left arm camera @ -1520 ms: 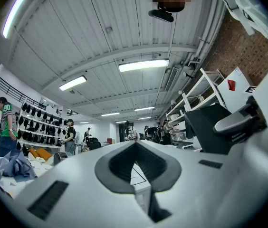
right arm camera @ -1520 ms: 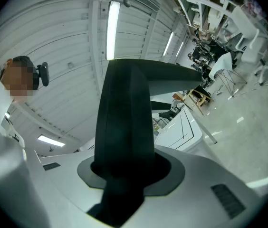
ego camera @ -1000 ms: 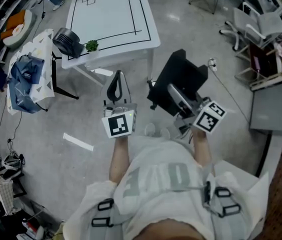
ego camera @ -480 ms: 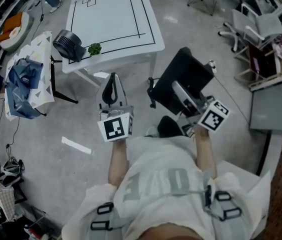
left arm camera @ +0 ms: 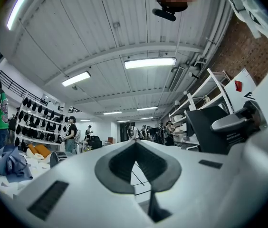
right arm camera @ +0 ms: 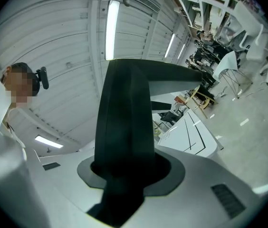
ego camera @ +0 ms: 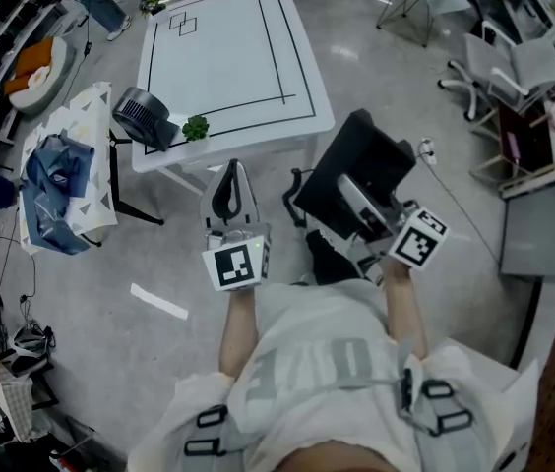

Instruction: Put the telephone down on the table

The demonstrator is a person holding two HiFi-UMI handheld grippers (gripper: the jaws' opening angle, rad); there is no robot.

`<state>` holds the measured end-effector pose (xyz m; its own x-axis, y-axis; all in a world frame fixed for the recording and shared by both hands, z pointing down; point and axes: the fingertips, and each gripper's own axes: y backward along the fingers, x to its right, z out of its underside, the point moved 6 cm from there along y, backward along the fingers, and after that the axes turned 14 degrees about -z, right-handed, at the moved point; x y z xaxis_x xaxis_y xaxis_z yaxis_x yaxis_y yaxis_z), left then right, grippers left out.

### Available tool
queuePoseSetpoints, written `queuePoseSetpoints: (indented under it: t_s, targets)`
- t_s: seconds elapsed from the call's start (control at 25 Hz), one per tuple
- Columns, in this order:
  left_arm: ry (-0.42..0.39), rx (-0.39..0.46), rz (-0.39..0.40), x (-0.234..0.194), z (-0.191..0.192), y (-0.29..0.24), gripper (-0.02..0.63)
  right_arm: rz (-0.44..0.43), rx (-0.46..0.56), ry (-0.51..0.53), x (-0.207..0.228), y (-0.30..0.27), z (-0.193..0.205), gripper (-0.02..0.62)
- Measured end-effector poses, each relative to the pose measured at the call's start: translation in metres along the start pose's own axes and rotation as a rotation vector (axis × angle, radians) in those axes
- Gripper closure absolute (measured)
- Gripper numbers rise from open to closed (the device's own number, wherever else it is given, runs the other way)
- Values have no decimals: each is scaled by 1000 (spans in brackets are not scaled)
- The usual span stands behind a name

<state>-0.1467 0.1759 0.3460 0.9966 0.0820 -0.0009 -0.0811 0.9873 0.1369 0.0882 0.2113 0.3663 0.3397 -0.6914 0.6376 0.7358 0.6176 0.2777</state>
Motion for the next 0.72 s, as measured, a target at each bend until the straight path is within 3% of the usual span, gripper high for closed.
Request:
queuePoseSetpoints:
  t_s: [0.24, 0.72]
  targets:
    - [-26, 22, -31, 2, -3, -53, 598, -67, -1, -5, 46, -38, -30, 445]
    - [-54, 20, -126, 13, -4, -218, 598, -176, -74, -82, 172, -139, -121, 445]
